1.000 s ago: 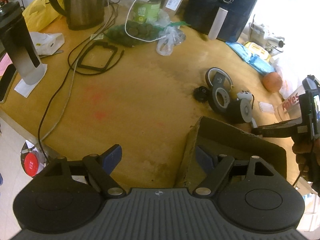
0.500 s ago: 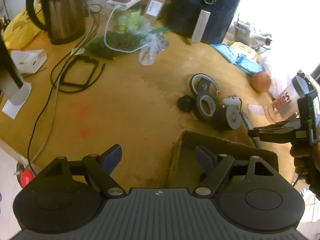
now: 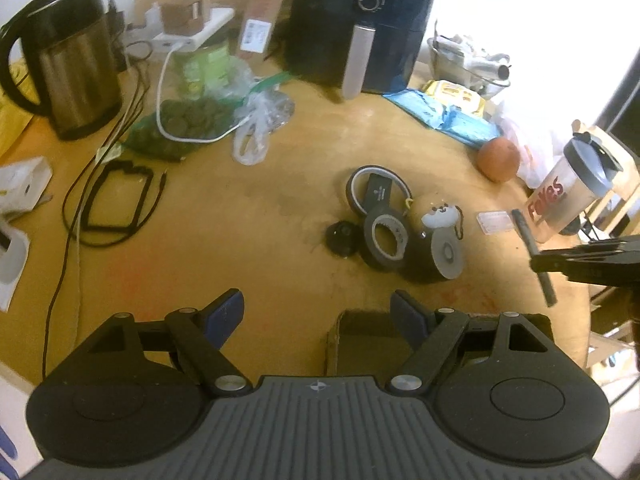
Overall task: Organize rigid objects
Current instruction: 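Lift the marble strip with the right tool while the left tool approaches the black knob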
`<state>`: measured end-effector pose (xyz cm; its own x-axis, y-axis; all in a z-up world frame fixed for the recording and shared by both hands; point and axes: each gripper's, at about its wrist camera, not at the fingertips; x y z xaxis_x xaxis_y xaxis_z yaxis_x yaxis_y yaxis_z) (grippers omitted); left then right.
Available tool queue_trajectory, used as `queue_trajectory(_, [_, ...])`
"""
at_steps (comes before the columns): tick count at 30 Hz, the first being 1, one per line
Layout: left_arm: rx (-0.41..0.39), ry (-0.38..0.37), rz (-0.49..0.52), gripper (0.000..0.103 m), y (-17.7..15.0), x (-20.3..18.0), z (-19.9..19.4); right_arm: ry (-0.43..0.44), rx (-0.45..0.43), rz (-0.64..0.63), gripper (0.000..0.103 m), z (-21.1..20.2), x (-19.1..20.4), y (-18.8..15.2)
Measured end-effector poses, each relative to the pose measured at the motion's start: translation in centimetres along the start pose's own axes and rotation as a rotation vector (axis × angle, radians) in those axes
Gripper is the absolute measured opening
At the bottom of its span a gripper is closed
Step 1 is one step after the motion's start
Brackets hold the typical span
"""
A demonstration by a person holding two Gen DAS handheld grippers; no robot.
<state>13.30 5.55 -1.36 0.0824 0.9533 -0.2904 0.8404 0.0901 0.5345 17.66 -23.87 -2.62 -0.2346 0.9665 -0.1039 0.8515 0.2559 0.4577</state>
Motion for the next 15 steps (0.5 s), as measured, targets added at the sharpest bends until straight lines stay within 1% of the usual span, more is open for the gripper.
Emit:
queue_trajectory(7, [0.008, 0.004, 0.078, 0.08, 1.4, 0.1, 1.7, 0.008, -0.013, 0.1, 0.017, -2.1, -1.2, -1.5])
queue_trajectory(15, [0.036, -0.007, 0.156, 0.08, 2.5, 0.7, 4.2, 0.007, 0.0, 0.19, 0.017, -3.0, -2.3, -3.3])
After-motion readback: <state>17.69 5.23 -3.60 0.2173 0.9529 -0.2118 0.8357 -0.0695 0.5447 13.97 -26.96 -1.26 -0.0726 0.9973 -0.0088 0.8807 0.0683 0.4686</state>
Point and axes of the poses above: each gripper's, at about its wrist camera, not at the fingertips, and z roughly the way its jaws point, x to its left, y to its top, and after that the axes turned 11 degrees about -y, right-handed
